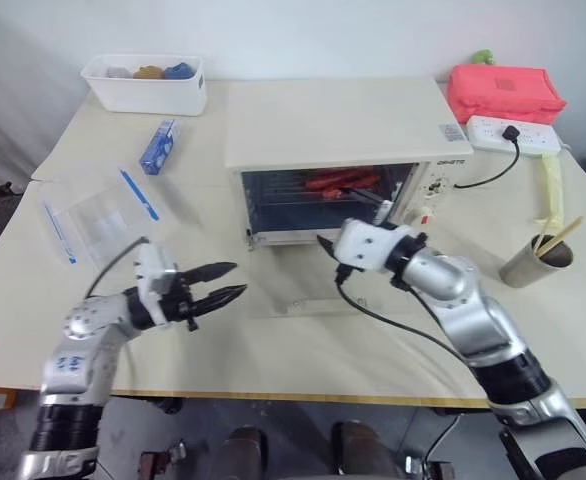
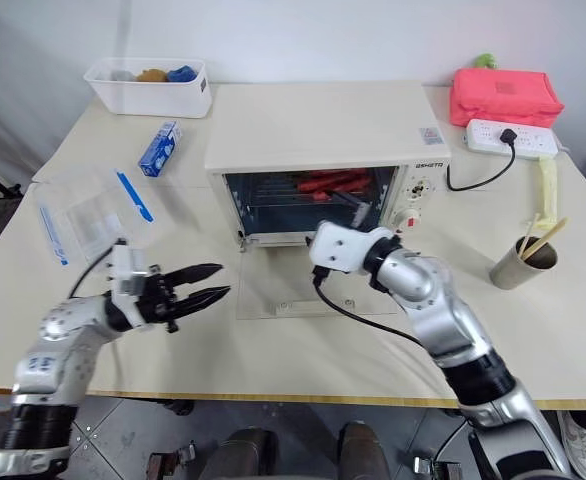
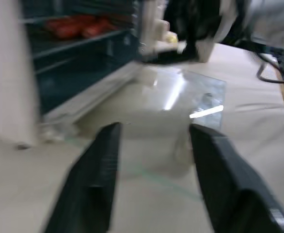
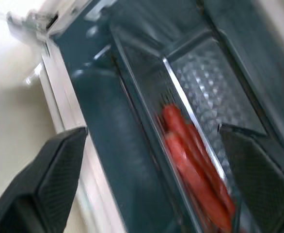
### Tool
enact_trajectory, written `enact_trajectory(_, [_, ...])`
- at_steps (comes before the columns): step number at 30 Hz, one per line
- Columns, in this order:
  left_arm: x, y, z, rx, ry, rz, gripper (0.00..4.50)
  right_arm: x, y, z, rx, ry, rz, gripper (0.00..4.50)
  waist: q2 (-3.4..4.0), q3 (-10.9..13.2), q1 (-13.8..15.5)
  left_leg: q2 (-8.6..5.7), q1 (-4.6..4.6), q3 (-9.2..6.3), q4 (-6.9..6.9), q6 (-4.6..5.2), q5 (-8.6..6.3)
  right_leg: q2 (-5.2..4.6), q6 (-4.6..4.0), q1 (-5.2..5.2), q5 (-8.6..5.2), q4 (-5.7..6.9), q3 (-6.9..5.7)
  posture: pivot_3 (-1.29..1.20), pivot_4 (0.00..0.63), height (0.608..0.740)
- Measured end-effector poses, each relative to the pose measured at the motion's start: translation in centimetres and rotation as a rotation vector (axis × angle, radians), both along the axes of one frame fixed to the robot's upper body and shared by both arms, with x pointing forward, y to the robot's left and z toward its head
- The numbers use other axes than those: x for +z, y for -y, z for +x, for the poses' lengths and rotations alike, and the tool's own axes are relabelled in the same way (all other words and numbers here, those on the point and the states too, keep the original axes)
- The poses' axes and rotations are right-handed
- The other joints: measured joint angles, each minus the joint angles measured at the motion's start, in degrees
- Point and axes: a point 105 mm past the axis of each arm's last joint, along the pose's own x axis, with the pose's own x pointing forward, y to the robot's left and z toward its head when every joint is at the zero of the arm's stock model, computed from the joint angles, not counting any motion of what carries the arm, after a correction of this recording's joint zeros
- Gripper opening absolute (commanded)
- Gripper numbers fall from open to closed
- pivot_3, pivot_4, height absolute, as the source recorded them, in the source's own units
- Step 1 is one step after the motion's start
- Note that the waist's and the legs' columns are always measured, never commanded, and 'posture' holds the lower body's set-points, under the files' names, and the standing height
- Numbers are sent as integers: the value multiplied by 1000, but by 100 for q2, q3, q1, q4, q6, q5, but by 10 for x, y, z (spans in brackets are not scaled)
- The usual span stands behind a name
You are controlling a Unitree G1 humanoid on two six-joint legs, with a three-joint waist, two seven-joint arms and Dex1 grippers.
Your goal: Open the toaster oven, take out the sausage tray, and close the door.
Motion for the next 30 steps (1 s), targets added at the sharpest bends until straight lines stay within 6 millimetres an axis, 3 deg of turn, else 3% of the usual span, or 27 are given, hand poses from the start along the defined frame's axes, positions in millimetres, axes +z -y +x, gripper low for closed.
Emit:
enact_trajectory(4, [-2,-9,-8,35,-44,-14,2424,10,-25,12,17,102,-12,4500,0,0,-76,5,1,-3,-1,-1,0,5,0,0,0,4,-3,0,150,740])
enact_trajectory(7, [-1,-7,-12,37,-51,-17,2944,10,-30,25,-16,131,-55,4500,0,0,-97,7,3,-3,-3,-2,1,7,-1,-1,-1,29,-3,0,150,740])
enact_trajectory(10, [1,-7,-13,53,-41,-16,3844,3,-29,33,-52,150,-83,3910,0,0,-82,4,3,-5,-4,-2,1,4,-1,-1,-1,30,-3,0,150,740])
enact_trajectory(12, [1,-6,-13,59,-37,-17,4476,-6,-31,35,-50,154,-128,3181,0,0,-96,3,3,-5,-5,-2,1,6,-1,-1,-1,30,-3,0,150,740])
enact_trajectory(18, [2,-6,-14,54,-38,-23,4500,-18,-41,40,-44,130,-156,1265,0,0,-147,6,3,-5,-7,-3,1,8,-2,-4,-1,33,-3,0,150,740])
enact_trajectory(22, [4,-6,-13,46,-32,-34,4500,-12,-46,42,-39,162,-171,22,0,-1,-210,7,4,-5,-8,-4,2,10,-2,-4,-1,35,-4,0,150,740])
enact_trajectory(25, [10,-5,-8,39,-14,-45,4500,-12,-47,41,-32,170,-181,22,-8,-5,-219,9,5,-6,-7,-6,2,11,-2,-3,-1,37,-5,0,150,740])
enact_trajectory(30, [52,4,24,-12,98,-83,4500,-10,-46,40,-17,173,-205,22,-18,-5,-222,4,4,-10,-2,-10,5,11,-2,-1,-1,42,-9,0,150,740])
